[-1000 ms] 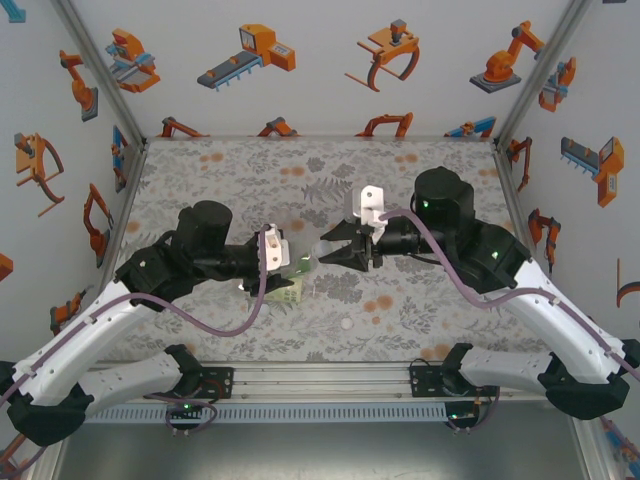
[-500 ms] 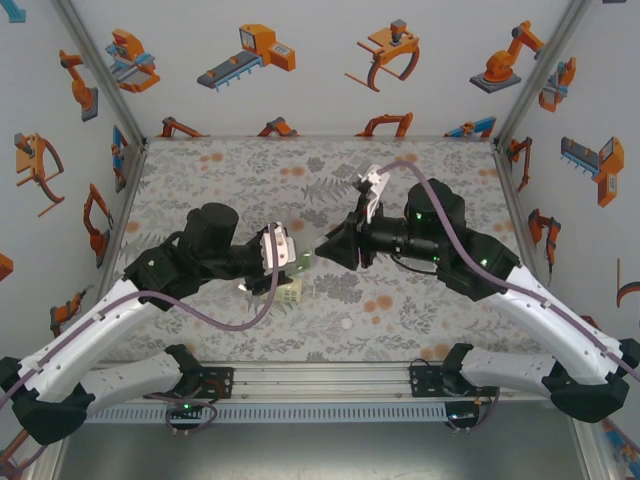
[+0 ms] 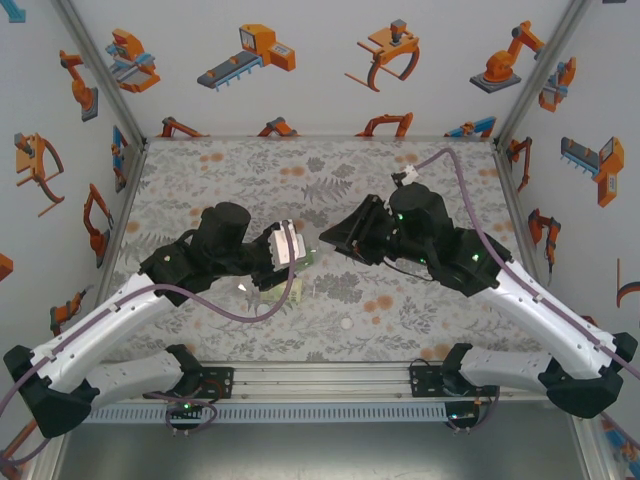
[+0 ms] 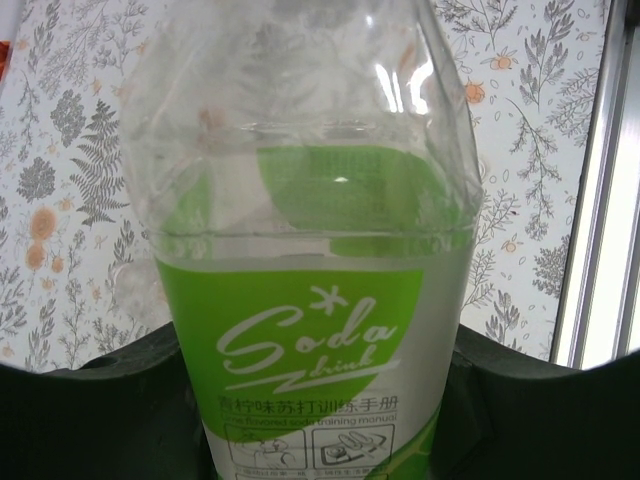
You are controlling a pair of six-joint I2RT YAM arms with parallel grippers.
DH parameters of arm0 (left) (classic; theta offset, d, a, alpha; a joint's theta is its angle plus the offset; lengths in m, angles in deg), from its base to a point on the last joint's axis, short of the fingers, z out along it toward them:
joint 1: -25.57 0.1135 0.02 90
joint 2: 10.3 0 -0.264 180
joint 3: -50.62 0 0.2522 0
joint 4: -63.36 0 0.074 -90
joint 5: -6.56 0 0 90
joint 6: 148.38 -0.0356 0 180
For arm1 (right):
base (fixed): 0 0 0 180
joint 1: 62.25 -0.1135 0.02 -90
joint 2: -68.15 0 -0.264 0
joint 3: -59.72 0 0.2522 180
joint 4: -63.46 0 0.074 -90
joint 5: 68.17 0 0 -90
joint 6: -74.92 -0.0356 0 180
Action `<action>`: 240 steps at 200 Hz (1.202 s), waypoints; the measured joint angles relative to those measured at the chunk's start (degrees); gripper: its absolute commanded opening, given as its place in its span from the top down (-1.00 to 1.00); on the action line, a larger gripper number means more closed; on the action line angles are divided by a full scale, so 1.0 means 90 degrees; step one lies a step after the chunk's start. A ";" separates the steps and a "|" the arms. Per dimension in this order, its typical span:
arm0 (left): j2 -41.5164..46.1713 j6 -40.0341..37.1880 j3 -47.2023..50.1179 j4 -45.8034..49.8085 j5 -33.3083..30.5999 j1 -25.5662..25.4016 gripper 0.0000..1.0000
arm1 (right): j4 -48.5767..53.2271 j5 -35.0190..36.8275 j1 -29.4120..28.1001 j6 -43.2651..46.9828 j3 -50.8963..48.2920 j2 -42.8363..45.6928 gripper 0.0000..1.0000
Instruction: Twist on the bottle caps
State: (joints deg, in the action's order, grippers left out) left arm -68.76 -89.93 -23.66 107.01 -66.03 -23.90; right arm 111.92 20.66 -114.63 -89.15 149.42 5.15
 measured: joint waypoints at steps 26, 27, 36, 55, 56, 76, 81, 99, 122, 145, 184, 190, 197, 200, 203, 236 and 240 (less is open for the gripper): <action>0.0000 -0.0002 0.0000 -0.0056 -0.0005 0.0000 1.00 | -0.0066 -0.0046 0.0002 0.0340 0.0041 -0.0002 -0.03; 0.0000 -0.0002 0.0000 -0.0063 -0.0005 0.0000 1.00 | -0.0066 -0.0056 0.0002 0.0418 0.0051 -0.0002 -0.06; 0.0002 -0.0010 0.0000 -0.0112 0.0041 0.0000 1.00 | -0.0070 -0.0102 0.0005 0.0748 0.0136 -0.0015 -0.24; 0.0032 -0.0024 0.0000 -0.0231 0.0180 -0.0002 1.00 | -0.0073 -0.0279 0.0005 0.1763 0.0459 -0.0041 -0.28; 0.0032 -0.0024 0.0000 -0.0231 0.0180 -0.0002 1.00 | -0.0073 -0.0279 0.0005 0.1763 0.0459 -0.0041 -0.28; 0.0049 -0.0044 -0.0002 -0.0238 0.0362 -0.0002 1.00 | -0.0129 -0.0515 0.0005 0.3033 0.0818 -0.0002 -0.28; 0.0049 -0.0049 -0.0002 -0.0233 0.0406 -0.0002 1.00 | -0.0170 -0.0580 0.0005 0.3337 0.0862 0.0024 -0.28; 0.0049 -0.0070 -0.0046 -0.0146 0.0549 -0.0007 1.00 | -0.0226 -0.0891 0.0005 0.4551 0.0882 0.0204 -0.24; 0.0073 -0.0083 -0.0172 0.0049 0.0687 -0.0027 1.00 | -0.0202 -0.1508 0.0005 0.6195 0.0869 0.0442 -0.16; 0.0177 -0.0097 -0.0197 0.0206 0.0811 -0.0049 1.00 | -0.0046 -0.2188 0.0005 0.7854 0.0867 0.0566 -0.11; 0.0248 -0.0102 -0.0197 0.0391 0.0903 -0.0049 1.00 | 0.0265 -0.2909 0.0005 0.9714 0.0867 0.0437 -0.07; 0.0248 -0.0104 -0.0197 0.0418 0.0906 -0.0049 1.00 | 0.0274 -0.3019 0.0005 0.9894 0.0867 0.0386 -0.06; 0.0248 -0.0117 -0.0197 0.0449 0.0908 -0.0049 1.00 | 0.0272 -0.3155 0.0005 1.0081 0.0867 0.0325 -0.04; 0.0248 -0.0119 -0.0197 0.0459 0.0908 -0.0049 1.00 | 0.0272 -0.3191 0.0005 1.0125 0.0867 0.0313 -0.04; 0.0248 -0.0119 -0.0197 0.0466 0.0908 -0.0049 1.00 | 0.0272 -0.3225 0.0005 1.0185 0.0867 0.0291 -0.03; 0.0243 -0.0158 -0.0209 0.0512 0.0928 -0.0049 1.00 | 0.0238 -0.3487 0.0005 1.0528 0.0799 0.0180 0.00; 0.0243 -0.0168 -0.0216 0.0515 0.0933 -0.0049 1.00 | 0.0226 -0.3509 0.0005 1.0552 0.0772 0.0180 0.01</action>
State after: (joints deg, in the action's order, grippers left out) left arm -66.57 -91.44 -25.60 111.64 -57.64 -24.34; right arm 113.95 -10.92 -114.59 5.82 156.37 6.77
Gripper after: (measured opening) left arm 0.542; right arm 0.506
